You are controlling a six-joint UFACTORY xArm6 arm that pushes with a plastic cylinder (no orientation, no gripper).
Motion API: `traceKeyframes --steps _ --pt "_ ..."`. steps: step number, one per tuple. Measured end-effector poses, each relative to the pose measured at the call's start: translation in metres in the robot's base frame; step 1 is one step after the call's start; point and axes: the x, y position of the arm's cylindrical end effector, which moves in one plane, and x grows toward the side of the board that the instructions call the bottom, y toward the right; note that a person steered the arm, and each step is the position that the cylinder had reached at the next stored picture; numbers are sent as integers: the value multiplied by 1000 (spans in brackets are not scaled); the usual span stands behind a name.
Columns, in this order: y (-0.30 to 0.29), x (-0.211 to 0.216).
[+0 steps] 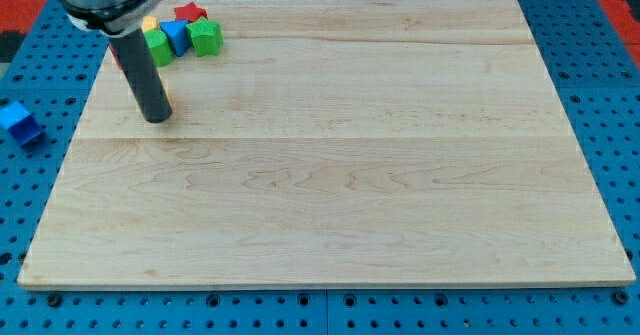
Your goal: Push yellow heart into group of blocks
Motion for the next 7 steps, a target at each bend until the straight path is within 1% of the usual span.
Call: traceKeyframes --steps 1,3,7 --pt "-17 -20" --pt "-16 -36" --pt "-8 -86"
